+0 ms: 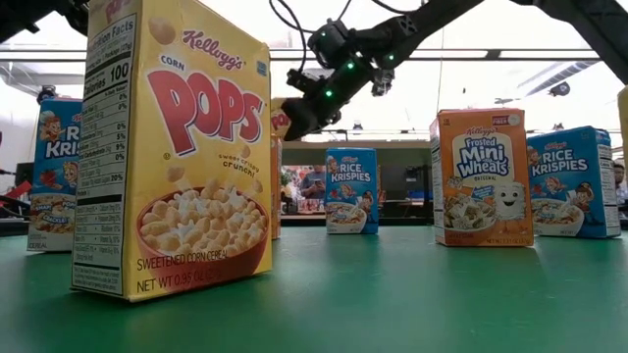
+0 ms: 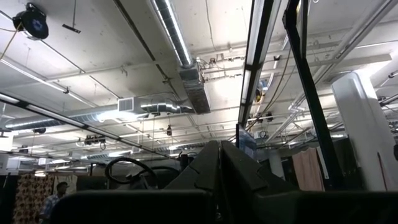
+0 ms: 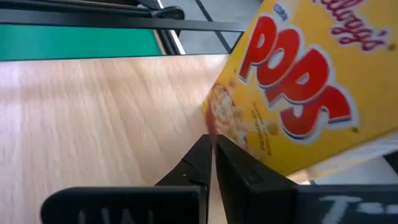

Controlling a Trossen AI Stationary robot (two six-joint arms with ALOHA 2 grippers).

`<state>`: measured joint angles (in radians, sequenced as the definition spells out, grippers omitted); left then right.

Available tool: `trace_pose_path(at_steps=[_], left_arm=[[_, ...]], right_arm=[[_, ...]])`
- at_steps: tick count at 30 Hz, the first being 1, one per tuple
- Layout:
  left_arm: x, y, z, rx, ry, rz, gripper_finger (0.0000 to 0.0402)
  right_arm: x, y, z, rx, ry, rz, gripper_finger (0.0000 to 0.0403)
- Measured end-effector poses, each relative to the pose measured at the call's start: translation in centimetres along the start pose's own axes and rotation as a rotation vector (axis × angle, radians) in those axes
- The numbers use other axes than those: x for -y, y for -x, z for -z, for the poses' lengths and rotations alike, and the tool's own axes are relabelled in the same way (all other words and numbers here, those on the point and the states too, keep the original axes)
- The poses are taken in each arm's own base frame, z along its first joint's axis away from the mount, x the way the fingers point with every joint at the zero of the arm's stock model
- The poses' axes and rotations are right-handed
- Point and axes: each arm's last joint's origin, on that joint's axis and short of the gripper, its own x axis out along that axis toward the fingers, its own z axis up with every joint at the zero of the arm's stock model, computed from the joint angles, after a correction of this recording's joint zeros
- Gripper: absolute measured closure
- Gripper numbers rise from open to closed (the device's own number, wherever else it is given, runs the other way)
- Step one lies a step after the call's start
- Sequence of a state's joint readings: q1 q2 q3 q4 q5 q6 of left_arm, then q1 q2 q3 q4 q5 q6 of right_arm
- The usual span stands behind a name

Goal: Stack cereal on shelf
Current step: Put the top right yellow cereal box on the shelf, then put the right orange cereal box on the shelf

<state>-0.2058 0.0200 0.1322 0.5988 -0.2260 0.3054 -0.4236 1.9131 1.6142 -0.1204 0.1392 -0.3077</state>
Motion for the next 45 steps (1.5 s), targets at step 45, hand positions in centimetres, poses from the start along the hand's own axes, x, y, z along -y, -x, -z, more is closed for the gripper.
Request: trace_pose_path(at_steps=[45], left_arm=[[0.0,0.0,0.0,-0.001,-0.001,0.0,0.0402]], right_arm=[[-2.5,10.3,-3.9,-0.074,-0.106,-0.179,0.0391]])
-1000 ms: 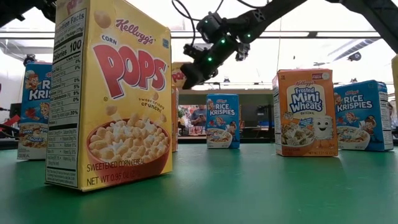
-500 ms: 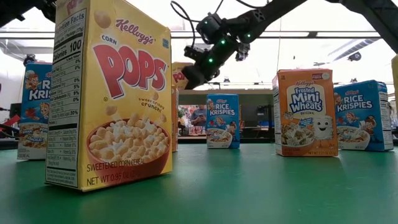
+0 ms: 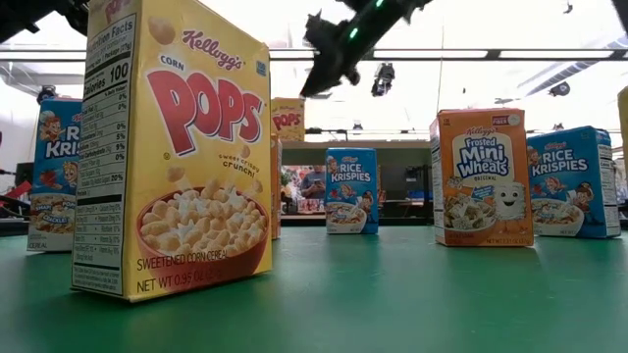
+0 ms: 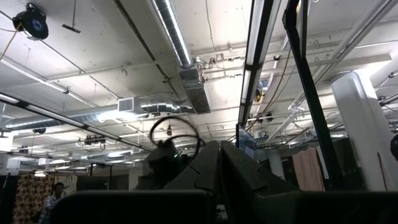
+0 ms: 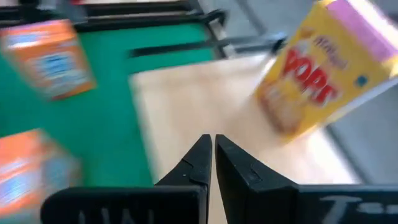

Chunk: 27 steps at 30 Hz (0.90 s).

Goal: Stack cereal on shelf
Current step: Put the right orange cereal box on the shelf

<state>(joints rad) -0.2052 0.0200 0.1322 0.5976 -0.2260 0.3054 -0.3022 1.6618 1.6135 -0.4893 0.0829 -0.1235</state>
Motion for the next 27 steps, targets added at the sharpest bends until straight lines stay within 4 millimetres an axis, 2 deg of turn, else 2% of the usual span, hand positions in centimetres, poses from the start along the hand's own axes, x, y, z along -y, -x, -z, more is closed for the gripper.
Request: trace_pose_path(at_steps=[6,9,12,17,27], left_arm=[[0.0,0.0,0.0,0.0,0.0,0.0,0.0402],[0.0,0.0,0.0,0.0,0.0,0.0,0.0402],[0.0,0.0,0.0,0.0,0.001,0.001,0.0402],[0.0,0.0,0.0,-0.001,0.011,0.001,0.0402],[0.0,0.0,0.1,-0.007,0.029,0.002,0.0402]], right_arm=[[-2.6,6.0,0.6,-0.146,-0.132,-0.186,0.0391],[-4.0,8.3,1.3,-0.244,-0.181,-0.226,0.0391],[-5.4,9.7,2.3,-0.355,-0.187,-0.248,0.039],[-7.6,10.7,4.1,-0.493,-0.16,-0.273,0.039],[-11.4,10.1,8.3,-0.557,-0.084,-0.331,0.039]])
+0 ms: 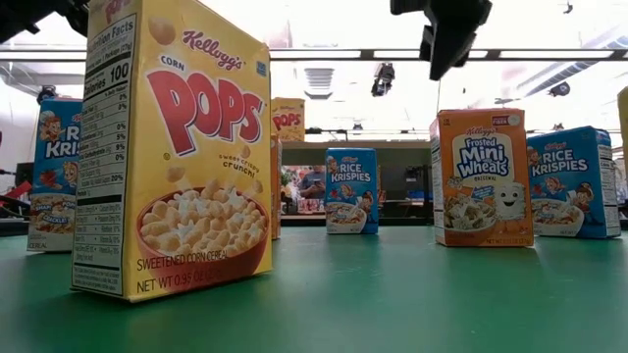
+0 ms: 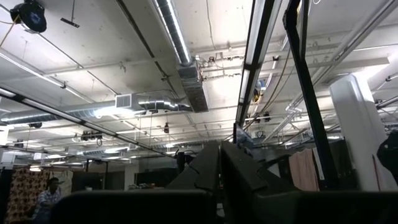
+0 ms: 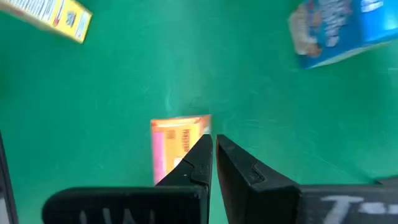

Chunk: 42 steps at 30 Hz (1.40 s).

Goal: Stack cereal on shelf
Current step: Put the right orange cereal box on the shelf

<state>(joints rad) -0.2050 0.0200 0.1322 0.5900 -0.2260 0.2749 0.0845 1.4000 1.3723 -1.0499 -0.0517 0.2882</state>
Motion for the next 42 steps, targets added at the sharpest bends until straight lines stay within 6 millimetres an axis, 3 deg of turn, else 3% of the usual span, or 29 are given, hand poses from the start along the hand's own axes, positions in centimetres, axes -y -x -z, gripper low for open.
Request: trace_pose_path(at_steps=[14,18,30,35,42], left_arm=[[0.0,0.0,0.1,-0.009,-0.002,0.002,0.0402],[0.0,0.0,0.1,-0.009,-0.002,0.002,0.0402],[0.0,0.0,0.1,-0.011,-0.003,0.002,0.0402],[0.0,0.0,0.1,-0.014,-0.003,0.003,0.0402],[0.0,0.0,0.1,-0.014,-0.004,0.003,0.0402]], right_arm=[[-2.1,-1.4,2.8,0.012,-0.072,-0.016,0.0378],[-2.5,-1.7,2.9,0.01,-0.075,0.0,0.034],[-4.0,-3.0,3.5,0.007,0.022,0.094,0.0169],[-4.3,-4.4,3.6,-0.041,0.028,0.114,0.0138],[-4.4,-5.3,3.5,-0.071,0.025,0.129,0.0133]])
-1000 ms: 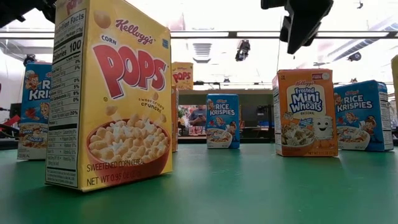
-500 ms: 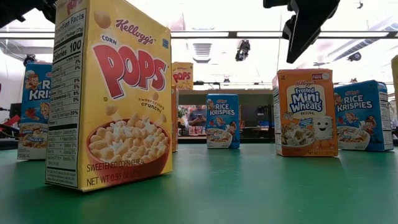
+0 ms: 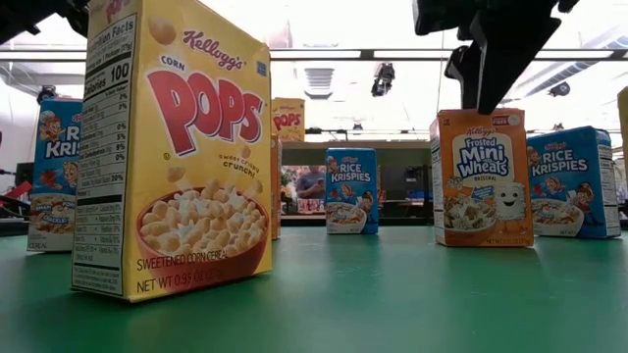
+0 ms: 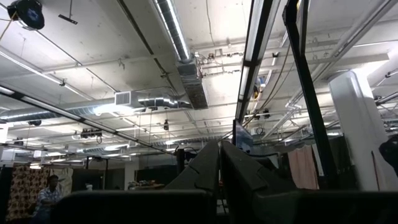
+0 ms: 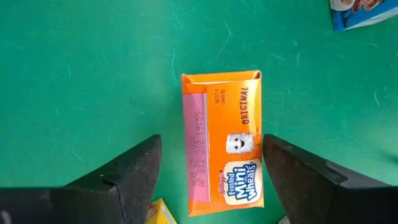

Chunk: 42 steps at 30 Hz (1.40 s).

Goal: Stack cereal on shelf
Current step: Put the right orange cereal box on the shelf

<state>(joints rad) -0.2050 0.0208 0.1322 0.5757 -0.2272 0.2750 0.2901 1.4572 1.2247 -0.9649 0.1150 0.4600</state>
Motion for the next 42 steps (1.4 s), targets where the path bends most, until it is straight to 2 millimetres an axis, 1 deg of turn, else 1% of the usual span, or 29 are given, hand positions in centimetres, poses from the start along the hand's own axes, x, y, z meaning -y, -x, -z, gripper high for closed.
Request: trace_pose_path(at_steps=[5,10,17,21,25,29,34,38,42], left_arm=[[0.0,0.0,0.0,0.0,0.0,0.0,0.0402],[0.0,0.0,0.0,0.0,0.0,0.0,0.0402],[0.0,0.0,0.0,0.0,0.0,0.0,0.0402],[0.0,0.0,0.0,0.0,0.0,0.0,0.0402],[0.0,0.0,0.0,0.0,0.0,0.0,0.0402],[0.0,0.0,0.0,0.0,0.0,0.0,0.0402],[0.0,0.0,0.0,0.0,-0.003,0.0,0.0402],[0.0,0.0,0.0,0.0,-0.004,0.0,0.0402],[0.0,0.0,0.0,0.0,-0.005,0.0,0.0402]], right_arm=[[-0.1,-0.4,-0.1,-0.008,0.001,0.004,0.0141],[-0.2,-0.9,-0.2,-0.024,0.003,0.012,0.0178],[-0.2,-0.9,-0.2,-0.024,0.002,0.012,0.0228],[-0.2,-0.9,-0.2,-0.024,0.002,0.01,0.0245],[-0.3,-0.7,-0.3,-0.023,0.001,0.0,0.0252],[-0.3,0.7,-0.9,-0.012,-0.004,-0.006,0.0251],[0.4,3.7,-2.5,0.018,-0.031,-0.012,0.0253],[1.5,6.3,-3.9,0.057,-0.033,-0.014,0.0254],[3.2,8.8,-5.3,0.121,0.005,-0.018,0.0256]])
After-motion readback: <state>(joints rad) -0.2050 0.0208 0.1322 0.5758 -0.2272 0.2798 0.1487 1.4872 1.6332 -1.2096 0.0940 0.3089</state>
